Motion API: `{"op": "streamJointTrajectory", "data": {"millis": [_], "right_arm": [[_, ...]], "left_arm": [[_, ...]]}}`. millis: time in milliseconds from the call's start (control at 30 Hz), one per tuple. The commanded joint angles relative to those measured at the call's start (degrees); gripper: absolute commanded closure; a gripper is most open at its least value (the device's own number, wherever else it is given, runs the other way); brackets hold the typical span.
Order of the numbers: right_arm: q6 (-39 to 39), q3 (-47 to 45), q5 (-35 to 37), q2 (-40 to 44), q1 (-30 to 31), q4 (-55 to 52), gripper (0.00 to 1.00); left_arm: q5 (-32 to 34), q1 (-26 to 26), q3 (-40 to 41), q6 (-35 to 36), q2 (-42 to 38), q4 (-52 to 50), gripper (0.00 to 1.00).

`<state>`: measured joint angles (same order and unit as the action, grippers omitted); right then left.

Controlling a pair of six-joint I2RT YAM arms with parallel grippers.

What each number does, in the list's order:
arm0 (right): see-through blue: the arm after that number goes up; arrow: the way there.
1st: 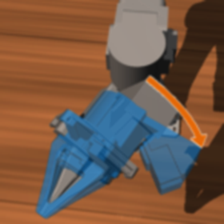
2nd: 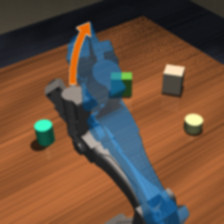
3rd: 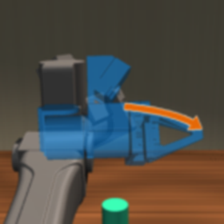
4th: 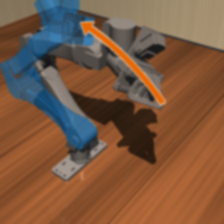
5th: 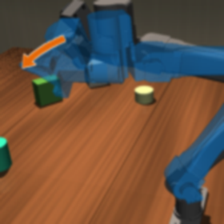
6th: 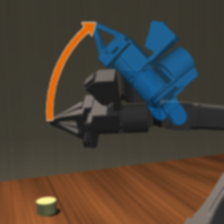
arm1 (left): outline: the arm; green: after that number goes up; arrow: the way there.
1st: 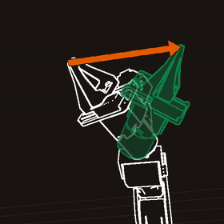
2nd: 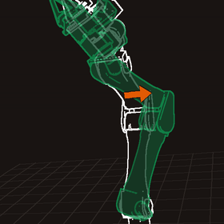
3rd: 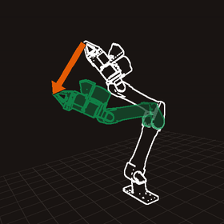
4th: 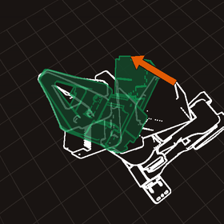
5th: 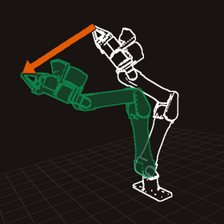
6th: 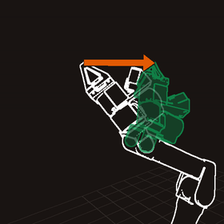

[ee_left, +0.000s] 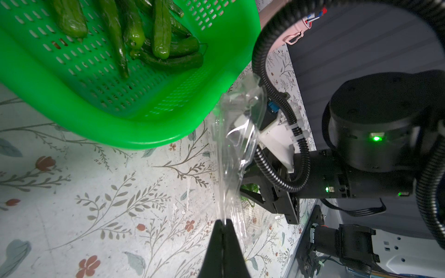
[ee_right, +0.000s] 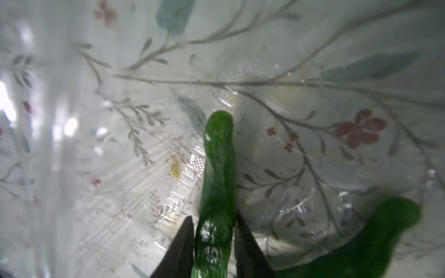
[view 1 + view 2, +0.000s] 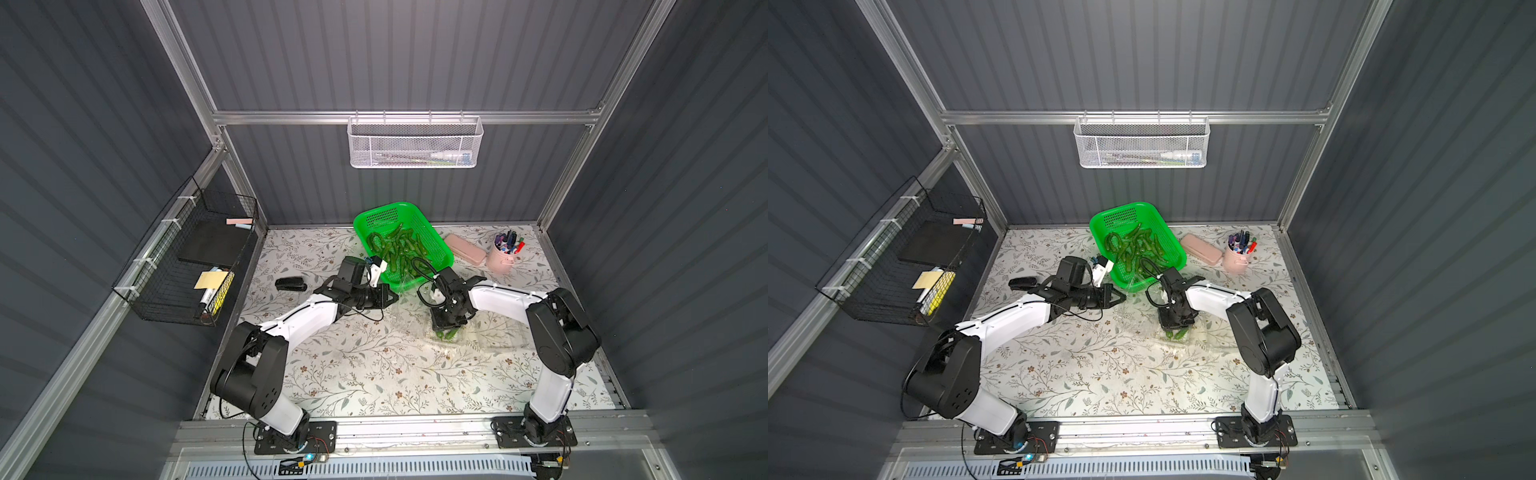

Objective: Take small green peppers out of containers
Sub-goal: Pick up the green pepper from the packing box, then place the green pepper in the basket.

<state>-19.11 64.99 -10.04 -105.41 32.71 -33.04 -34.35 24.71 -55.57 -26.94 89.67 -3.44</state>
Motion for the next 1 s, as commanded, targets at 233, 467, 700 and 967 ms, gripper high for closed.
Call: {"op": "streamJointTrajectory", "data": {"millis": [233, 467, 700, 967], "right_arm": [[-0.2, 2.22, 3.75, 9.11, 0.17, -1.58, 0.95], [2.37, 16.09, 6.62, 8.86, -1.39, 4.83, 0.94], [1.14, 51.62, 6.6, -12.05, -3.52, -3.45, 0.57], [-2.72, 37.41, 2.83, -2.09, -3.35, -4.41, 0.55]], "left_arm": [[0.85, 0.52, -1.82, 0.78, 1.08, -0.11, 1.0], [1.43, 0.52, -1.32, 0.84, 0.42, -0.34, 1.0], [1.75, 0.77, -1.35, 0.22, 0.24, 0.2, 1.0], [2.44, 0.86, -1.38, 0.74, 0.57, 0.09, 1.0]]}}
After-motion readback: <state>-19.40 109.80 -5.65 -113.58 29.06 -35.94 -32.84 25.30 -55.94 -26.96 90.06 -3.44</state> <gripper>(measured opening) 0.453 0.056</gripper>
